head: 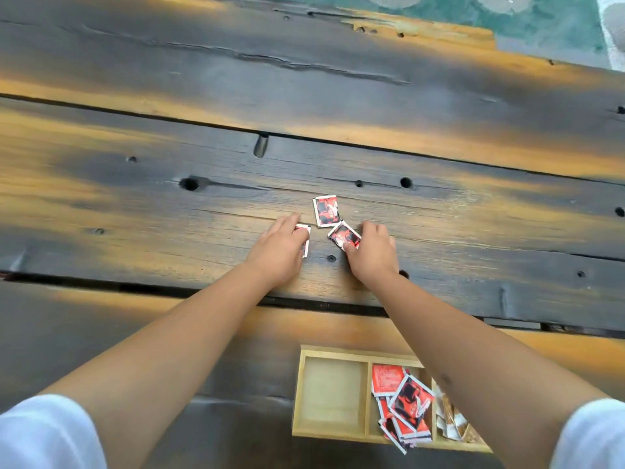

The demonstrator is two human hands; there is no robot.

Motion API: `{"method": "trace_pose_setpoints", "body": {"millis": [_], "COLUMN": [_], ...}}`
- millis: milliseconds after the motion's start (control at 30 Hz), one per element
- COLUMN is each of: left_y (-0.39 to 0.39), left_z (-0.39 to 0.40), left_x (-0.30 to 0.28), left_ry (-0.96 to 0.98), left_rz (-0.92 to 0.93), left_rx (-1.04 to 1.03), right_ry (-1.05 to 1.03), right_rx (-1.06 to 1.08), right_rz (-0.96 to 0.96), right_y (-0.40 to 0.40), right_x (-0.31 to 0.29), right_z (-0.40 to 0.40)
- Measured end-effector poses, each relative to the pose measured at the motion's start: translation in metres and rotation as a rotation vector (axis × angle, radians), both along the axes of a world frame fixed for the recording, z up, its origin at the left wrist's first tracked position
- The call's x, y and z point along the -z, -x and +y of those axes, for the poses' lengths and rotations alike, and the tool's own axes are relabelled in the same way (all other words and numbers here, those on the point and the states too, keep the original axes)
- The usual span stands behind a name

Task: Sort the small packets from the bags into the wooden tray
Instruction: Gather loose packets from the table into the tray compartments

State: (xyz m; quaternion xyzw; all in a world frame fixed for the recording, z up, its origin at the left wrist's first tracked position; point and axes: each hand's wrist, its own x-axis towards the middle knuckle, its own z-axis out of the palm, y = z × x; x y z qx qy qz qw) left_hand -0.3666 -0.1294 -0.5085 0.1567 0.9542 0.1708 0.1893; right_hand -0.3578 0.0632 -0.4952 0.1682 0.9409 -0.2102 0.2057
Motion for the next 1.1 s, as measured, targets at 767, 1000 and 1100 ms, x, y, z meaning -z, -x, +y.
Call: {"method": "trace_pose_setpoints", "body": {"millis": [767, 1000, 1100], "left_y": [0.075, 0.080, 0.082], "left_z": [0.038, 0.039, 0.038], "left_x": [0.008, 0.022, 0.020], "left_ry": [-0.564, -0.260, -0.170], "left_rz": [-0.185, 0.022, -0.019], "left_rx": [-0.485, -0.242, -0.212], "right_ry": [0.479, 0.308, 0.287], "right_rx": [0.435, 0.357, 0.422], "right_rz": [0.139, 0.154, 0.148], "right_y": [0.045, 0.062, 0.065], "right_x": [0.022, 0.023, 0.024], "right_z": [0.012, -0.006, -0.007]}}
